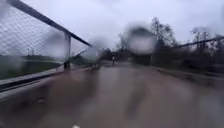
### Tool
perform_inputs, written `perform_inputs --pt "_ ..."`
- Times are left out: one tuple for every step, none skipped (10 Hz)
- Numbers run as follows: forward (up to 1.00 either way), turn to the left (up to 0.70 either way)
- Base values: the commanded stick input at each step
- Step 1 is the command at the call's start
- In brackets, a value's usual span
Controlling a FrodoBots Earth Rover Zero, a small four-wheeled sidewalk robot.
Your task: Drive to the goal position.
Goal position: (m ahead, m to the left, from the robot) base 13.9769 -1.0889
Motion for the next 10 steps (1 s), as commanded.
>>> perform_inputs --pt "0.70 0.00" --pt "0.70 0.00" --pt "0.70 0.00" --pt "0.70 0.00" --pt "0.70 0.00" --pt "0.70 0.00" --pt "0.70 0.00" --pt "0.70 -0.02" --pt "0.70 -0.35" --pt "0.70 -0.31"
